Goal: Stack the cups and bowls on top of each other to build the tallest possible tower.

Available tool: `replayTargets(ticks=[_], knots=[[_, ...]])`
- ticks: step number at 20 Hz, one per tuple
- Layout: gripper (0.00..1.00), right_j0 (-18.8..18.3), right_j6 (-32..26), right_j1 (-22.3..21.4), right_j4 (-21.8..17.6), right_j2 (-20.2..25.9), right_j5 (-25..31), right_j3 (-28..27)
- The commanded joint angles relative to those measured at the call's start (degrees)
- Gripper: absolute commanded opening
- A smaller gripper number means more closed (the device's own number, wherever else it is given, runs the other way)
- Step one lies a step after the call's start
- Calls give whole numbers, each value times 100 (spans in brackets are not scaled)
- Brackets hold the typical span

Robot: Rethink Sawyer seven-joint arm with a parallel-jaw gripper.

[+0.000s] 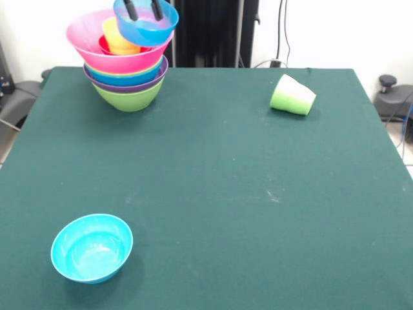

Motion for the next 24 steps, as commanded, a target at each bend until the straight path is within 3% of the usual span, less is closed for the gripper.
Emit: replayTargets(ticks=[1,24], knots=[[100,367,-60,257,-562,-474,-486,365],[100,-156,-544,-188,78,-9,-190,579]])
